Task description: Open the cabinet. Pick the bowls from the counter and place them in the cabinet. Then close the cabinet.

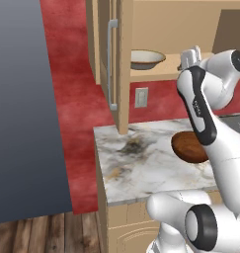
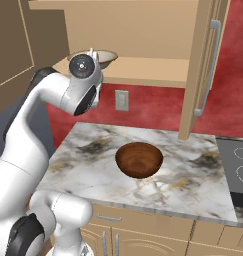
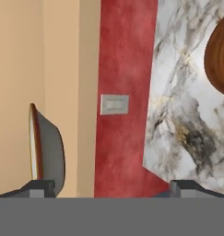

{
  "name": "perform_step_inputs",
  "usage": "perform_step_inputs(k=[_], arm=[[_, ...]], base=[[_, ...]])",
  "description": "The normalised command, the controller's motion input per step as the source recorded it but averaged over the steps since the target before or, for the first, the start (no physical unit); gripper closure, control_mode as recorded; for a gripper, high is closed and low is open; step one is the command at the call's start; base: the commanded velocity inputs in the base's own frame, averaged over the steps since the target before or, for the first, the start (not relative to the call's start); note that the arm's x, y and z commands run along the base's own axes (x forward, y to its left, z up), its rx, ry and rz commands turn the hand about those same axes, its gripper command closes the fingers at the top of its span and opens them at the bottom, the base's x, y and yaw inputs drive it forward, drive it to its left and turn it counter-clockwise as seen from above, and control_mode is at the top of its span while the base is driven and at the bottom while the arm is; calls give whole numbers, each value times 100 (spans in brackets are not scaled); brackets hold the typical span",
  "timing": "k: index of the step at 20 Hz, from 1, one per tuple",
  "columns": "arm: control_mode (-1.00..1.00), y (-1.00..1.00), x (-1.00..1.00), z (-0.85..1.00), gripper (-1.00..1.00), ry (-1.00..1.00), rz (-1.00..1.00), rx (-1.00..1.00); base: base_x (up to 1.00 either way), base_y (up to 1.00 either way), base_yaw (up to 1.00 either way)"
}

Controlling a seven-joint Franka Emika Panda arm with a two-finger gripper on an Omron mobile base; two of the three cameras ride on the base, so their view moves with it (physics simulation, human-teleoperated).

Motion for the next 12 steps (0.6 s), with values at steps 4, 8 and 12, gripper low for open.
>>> perform_step_inputs(k=[4, 8, 12], arm=[[-100, -11, 0, -25, -100, 5, 0, 0], [-100, -10, 0, -35, -100, 4, 0, -1], [-100, -9, 0, -36, -100, 4, 0, -1]], base=[[0, 0, 0], [0, 0, 0], [0, 0, 0]])
